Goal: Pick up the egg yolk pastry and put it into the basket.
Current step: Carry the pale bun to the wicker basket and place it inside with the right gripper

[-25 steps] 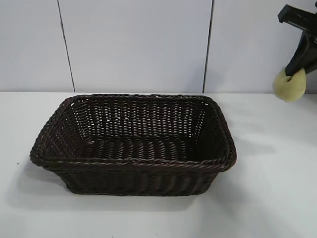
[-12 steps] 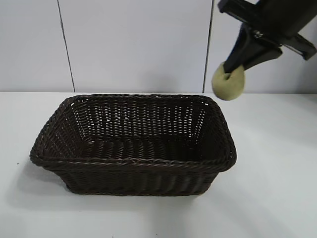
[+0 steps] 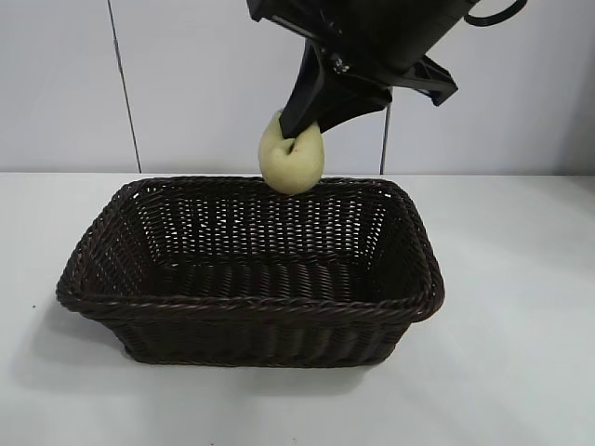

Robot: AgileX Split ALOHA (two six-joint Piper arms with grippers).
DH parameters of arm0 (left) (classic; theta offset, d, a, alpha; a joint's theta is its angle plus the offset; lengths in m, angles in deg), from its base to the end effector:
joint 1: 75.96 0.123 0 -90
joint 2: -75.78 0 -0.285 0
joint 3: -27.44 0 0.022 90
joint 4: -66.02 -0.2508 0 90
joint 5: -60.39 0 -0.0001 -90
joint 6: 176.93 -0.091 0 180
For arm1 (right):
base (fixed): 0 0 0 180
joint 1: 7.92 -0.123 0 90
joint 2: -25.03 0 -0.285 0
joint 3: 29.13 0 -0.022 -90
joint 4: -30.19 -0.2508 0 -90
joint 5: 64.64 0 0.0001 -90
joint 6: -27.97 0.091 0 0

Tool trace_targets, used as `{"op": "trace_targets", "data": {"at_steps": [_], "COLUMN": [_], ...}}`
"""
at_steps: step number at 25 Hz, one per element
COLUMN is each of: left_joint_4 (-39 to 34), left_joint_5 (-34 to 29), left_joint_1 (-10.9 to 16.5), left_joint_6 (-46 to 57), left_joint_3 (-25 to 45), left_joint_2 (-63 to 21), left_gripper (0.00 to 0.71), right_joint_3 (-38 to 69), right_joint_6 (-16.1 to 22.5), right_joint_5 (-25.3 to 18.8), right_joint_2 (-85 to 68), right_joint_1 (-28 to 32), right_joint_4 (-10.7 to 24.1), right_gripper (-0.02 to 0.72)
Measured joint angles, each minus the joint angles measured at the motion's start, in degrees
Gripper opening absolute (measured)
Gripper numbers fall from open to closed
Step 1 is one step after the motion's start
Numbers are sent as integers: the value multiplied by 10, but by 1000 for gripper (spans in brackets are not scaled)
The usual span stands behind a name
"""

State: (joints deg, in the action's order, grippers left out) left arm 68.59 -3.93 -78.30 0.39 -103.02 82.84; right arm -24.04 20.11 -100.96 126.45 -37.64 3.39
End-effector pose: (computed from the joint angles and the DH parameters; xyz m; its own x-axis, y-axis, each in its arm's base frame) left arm -0.0077 -0.0034 0.2677 -0.5108 0.0482 -0.8583 0.0894 0.9960 0.0027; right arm 0.3003 0.1995 0.2852 -0.7975 -0.1814 -0.5754 -0.4445 0.8216 0.3570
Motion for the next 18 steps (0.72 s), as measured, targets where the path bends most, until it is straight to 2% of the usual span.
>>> {"op": "trace_targets", "data": {"at_steps": [6, 18], "left_joint_4": [0, 0], "left_joint_5": [0, 0], "left_joint_1": [0, 0], "left_joint_6": [0, 0], "left_joint_3": [0, 0], "left_joint_2": [0, 0], "left_gripper": [478, 478], "right_joint_3": [0, 0], "right_joint_6": [7, 7], "right_joint_5": [22, 58], "right_joint_2": [22, 163], "right_joint_1": [0, -1], "right_joint_4": [8, 6], "right_gripper": [40, 41]}}
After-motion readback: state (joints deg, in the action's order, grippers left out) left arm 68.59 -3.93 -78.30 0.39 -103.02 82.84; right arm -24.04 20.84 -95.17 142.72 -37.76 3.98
